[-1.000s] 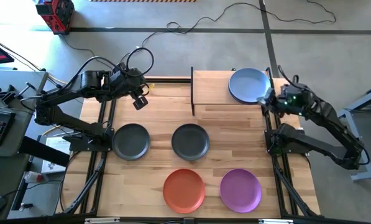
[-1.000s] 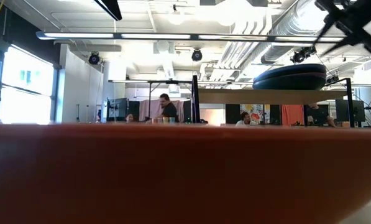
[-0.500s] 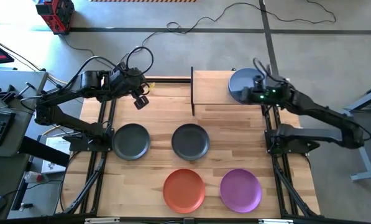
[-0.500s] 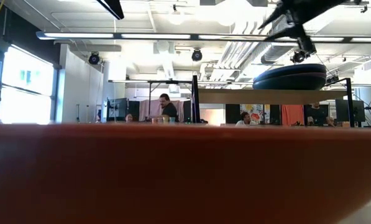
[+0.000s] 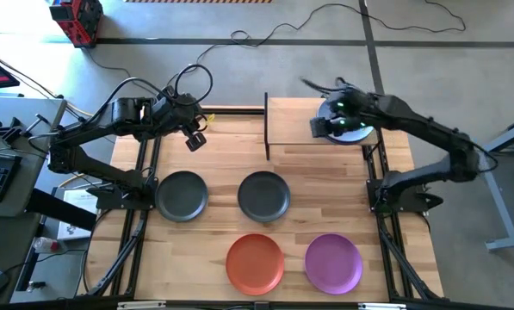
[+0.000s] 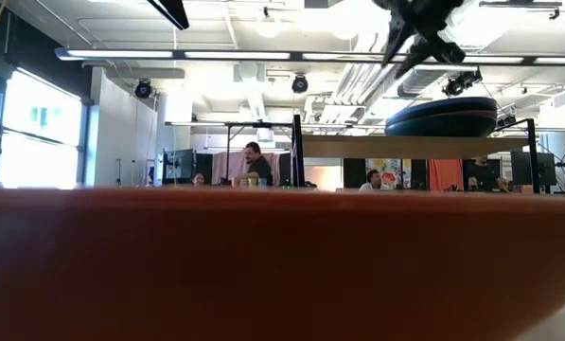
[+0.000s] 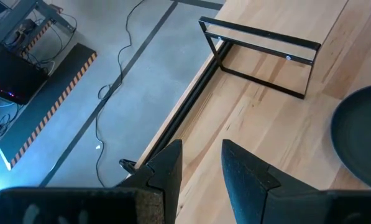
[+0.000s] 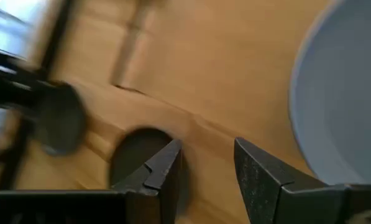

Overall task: Place and stack plates onto a shelf
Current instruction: Stack the blue plate on top of the black plate on the shelf, then put the black plate on the shelf

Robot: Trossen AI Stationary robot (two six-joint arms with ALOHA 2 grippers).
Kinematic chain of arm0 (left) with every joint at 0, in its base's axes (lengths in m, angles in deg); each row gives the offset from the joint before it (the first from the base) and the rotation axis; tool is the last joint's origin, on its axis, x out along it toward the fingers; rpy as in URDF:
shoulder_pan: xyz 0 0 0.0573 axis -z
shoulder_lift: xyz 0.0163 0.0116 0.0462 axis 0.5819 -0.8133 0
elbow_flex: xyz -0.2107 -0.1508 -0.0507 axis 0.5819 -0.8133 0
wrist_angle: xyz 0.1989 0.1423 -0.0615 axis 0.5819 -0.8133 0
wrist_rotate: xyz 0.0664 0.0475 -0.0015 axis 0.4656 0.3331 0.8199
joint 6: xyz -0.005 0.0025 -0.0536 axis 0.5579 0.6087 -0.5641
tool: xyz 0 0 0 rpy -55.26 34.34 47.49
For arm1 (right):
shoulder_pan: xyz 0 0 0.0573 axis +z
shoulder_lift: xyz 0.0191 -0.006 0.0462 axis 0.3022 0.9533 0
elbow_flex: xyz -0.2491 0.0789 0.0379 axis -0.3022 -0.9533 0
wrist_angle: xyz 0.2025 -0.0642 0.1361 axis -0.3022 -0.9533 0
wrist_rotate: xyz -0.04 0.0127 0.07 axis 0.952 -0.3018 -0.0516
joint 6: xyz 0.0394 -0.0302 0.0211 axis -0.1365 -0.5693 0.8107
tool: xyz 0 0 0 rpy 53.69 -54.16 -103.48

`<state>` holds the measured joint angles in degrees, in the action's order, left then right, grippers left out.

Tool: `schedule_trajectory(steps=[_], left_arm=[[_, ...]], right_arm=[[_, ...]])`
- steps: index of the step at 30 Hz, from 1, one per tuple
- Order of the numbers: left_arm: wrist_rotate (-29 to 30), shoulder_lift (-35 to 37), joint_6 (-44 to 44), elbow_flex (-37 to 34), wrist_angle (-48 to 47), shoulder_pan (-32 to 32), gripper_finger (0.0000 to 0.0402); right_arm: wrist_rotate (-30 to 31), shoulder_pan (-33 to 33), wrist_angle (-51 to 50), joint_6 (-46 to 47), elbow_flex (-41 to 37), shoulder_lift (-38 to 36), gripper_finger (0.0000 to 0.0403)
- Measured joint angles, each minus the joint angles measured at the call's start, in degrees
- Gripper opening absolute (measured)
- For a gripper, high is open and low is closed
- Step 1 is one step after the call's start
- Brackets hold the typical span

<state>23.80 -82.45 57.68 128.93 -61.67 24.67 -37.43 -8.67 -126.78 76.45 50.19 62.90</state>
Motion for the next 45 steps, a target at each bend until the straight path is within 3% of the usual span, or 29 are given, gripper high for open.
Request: schedule_trajectory(steps=[6,16,27,36,45], left_arm=[[0.0,0.0,0.0,0.0,0.0,0.0,0.0102],[0.0,0.0,0.0,0.0,0.0,0.0,0.0102],[0.0,0.0,0.0,0.0,0.0,0.0,0.0102],[0.0,0.0,0.0,0.0,0.0,0.0,0.0102],[-2.5,0.0,-1.3,0.0,-2.6,0.0,0.0102]], right_arm=[[-0.6,0.1,-8.6,-0.2,6.9,9.4,0.0129],[-0.6,0.0,-13.2,-0.7,7.8,16.7,0.0129],[5.8,-1.1,-17.2,-0.3,7.8,17.6,0.0129],[7.5,-3.5,-18.9,-0.3,7.8,17.6,0.0129],[-1.3,-0.2,-13.8,-2.6,7.8,16.8,0.0129]])
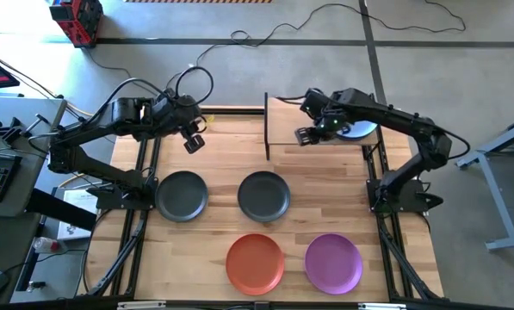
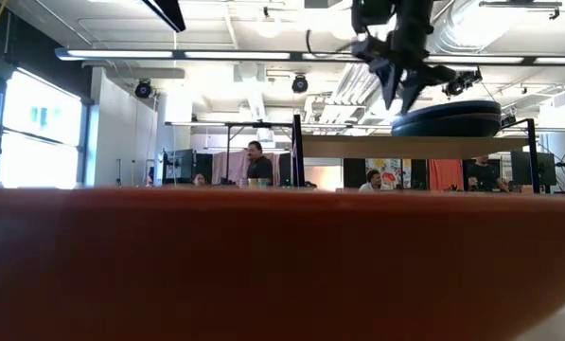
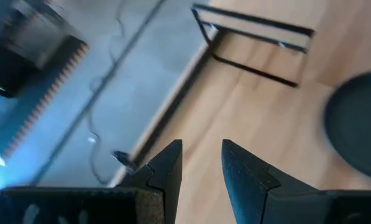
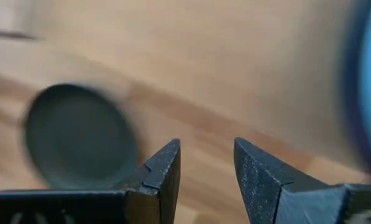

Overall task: Place and stack plates onto a shelf
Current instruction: Put the black plate on the shelf

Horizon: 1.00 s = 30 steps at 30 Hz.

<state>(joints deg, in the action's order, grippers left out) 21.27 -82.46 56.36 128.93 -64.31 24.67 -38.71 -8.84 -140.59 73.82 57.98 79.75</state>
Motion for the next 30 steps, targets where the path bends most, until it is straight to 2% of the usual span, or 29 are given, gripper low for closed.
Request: schedule_trajectory(steps=[6,10,17,25,30], left_arm=[[-8.0,0.1,-8.6,-2.1,-6.0,0.1,0.0102],[-12.1,0.2,-15.2,-7.4,-9.0,0.1,0.0102],[-21.6,0.2,-28.8,-18.9,-7.7,2.4,0.0102],[-25.6,0.2,-43.5,-30.3,-1.8,7.8,0.0102],[-26.3,0.2,-48.3,-34.4,3.5,12.0,0.0102]], right_arm=[[-5.8,6.6,10.7,1.9,0.0,-1.1,0.0129],[-6.7,10.4,14.6,3.8,0.0,-1.1,0.0129],[-6.4,14.4,15.4,3.9,0.0,-1.1,0.0129],[-6.2,15.3,14.5,3.5,0.0,-1.1,0.0129],[-6.5,15.3,14.2,2.0,0.0,-1.1,0.0129]])
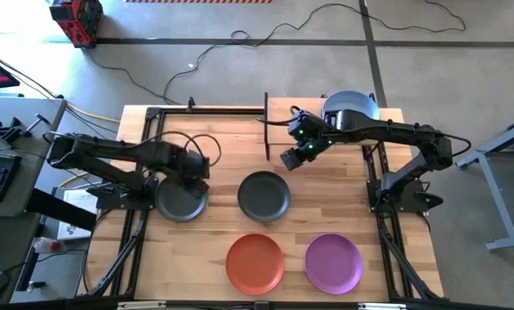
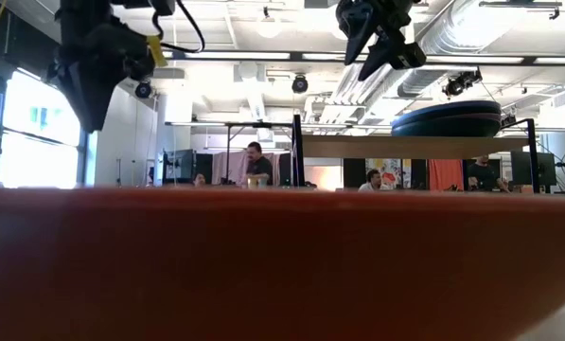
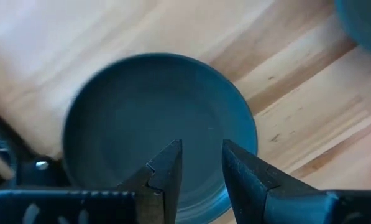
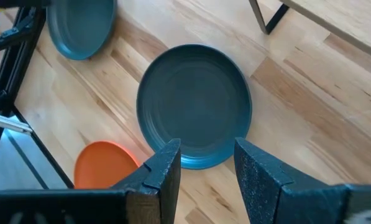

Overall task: Place and stack plates onto a shelf
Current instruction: Put the black plate on the shelf

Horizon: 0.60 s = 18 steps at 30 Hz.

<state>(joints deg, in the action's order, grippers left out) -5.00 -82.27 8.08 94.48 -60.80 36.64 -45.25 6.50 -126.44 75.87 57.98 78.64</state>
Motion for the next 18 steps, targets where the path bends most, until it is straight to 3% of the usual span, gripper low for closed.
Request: schedule_trajectory(steps=[11,18], left_arm=[[0.2,-2.1,-11.2,-7.4,16.0,10.3,0.0102],[0.4,-6.3,-13.4,-8.0,19.2,12.4,0.0102]], right_arm=[[0.0,0.0,-0.3,-4.3,0.0,0.0,0.0129],[0.1,0.0,-0.7,-4.9,0.0,0.0,0.0129]])
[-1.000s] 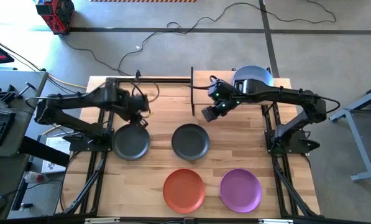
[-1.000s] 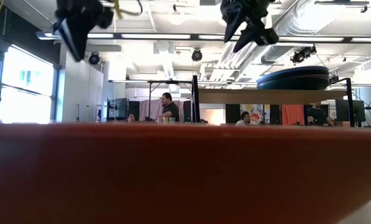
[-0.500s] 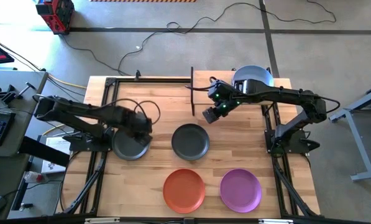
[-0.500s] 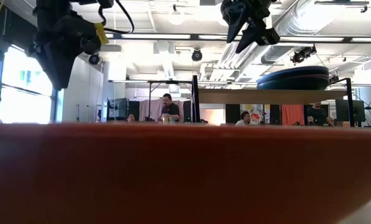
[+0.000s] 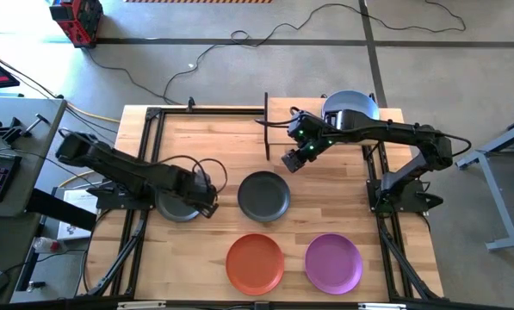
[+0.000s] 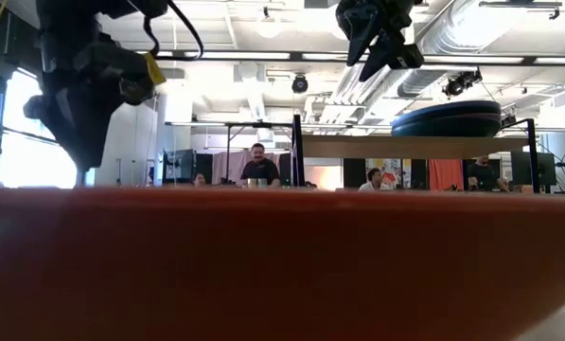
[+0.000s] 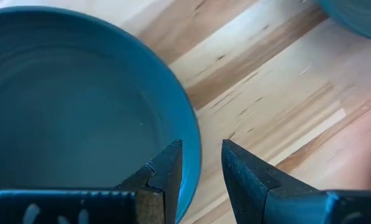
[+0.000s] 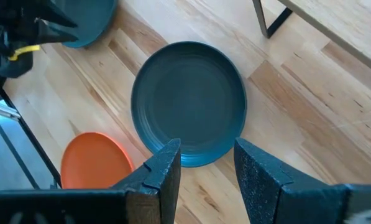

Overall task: Place and stack plates onto a shelf
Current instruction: Put the black plate on the shelf

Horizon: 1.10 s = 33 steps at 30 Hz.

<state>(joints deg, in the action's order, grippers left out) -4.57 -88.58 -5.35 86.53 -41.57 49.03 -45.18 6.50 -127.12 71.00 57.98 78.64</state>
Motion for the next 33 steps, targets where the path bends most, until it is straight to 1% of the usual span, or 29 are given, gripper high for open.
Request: schedule_trajectory(steps=[5,10,20,24,27,31,33], left_arm=[[0.1,-4.4,-0.8,0.0,3.1,1.0,0.0102],[0.8,-8.3,-3.3,0.0,3.1,1.0,0.0102],[0.9,-13.9,-4.3,0.0,3.7,1.0,0.0101],[0.9,-15.0,-4.3,0.3,3.5,1.0,0.0098],[1.0,-15.1,-2.6,0.9,2.9,1.0,0.0077],[1.2,-15.1,3.1,3.0,0.5,1.0,0.0026],[1.7,-15.1,6.1,4.3,-1.2,1.0,0.0010]], right_arm=[[0.0,0.0,-0.3,-0.5,0.0,0.0,0.0129],[0.2,0.0,-0.5,-1.2,0.0,0.0,0.0129],[0.2,0.0,-0.8,-1.4,0.0,0.0,0.0129],[0.1,0.6,-1.0,-2.3,0.0,0.0,0.0129],[0.1,1.2,-1.0,-2.7,0.0,0.0,0.0129],[0.1,1.5,-0.7,-2.7,0.0,0.0,0.0129],[0.0,1.5,-0.6,-2.7,0.0,0.0,0.0129]])
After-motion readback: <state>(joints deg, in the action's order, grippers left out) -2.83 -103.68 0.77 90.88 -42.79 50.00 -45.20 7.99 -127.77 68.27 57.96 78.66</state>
